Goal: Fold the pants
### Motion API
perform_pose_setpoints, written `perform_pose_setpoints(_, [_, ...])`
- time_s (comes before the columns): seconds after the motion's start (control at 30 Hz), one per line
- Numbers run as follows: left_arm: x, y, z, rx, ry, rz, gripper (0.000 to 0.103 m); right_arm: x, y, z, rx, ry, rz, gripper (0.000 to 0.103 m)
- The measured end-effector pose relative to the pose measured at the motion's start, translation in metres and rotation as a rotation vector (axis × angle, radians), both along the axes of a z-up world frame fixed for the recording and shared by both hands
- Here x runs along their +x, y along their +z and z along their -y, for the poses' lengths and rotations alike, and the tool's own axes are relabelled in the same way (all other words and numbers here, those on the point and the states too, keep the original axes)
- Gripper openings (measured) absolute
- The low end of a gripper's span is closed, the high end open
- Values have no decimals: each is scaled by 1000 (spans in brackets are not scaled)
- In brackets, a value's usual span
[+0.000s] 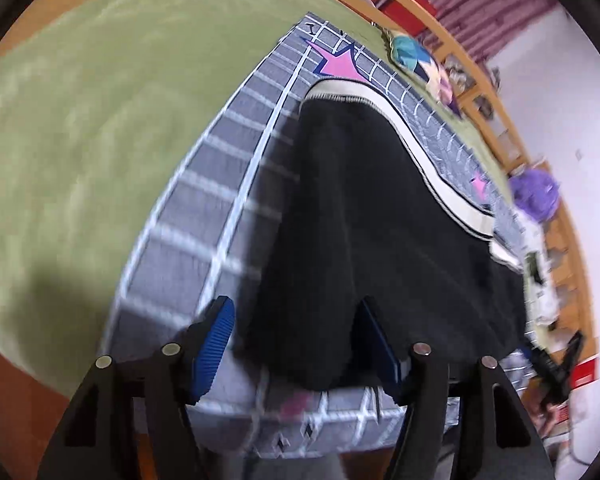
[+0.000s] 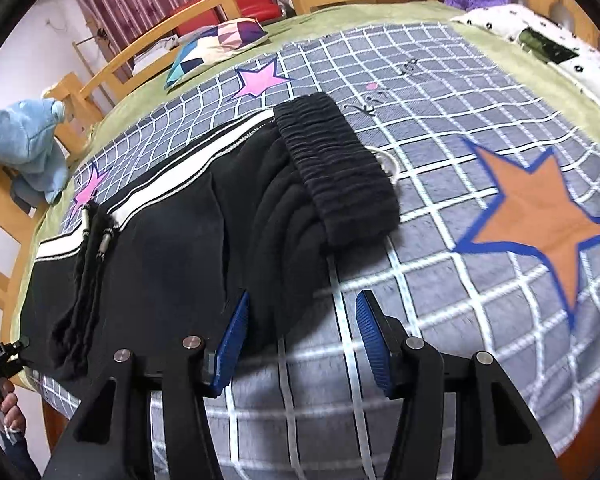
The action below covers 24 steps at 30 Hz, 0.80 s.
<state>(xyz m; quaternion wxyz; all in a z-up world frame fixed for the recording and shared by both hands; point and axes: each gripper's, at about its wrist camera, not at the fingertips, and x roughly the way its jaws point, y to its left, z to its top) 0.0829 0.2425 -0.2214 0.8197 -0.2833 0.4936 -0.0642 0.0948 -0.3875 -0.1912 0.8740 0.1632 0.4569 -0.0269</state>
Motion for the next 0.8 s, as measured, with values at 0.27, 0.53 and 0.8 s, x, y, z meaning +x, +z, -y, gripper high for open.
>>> perform_pose_setpoints(0.27, [6,-5,12,-13,33,7,67,-30,31,-27,-61,21,50,52])
perform_pose_setpoints(0.53, [9,0,15,23,26,-16,68,14,32,-125,136,270,107,59])
perform_pose_setpoints(0.8, [-1,30,30,187,-67,70,68,60,-19,-213,227,380,-20,59])
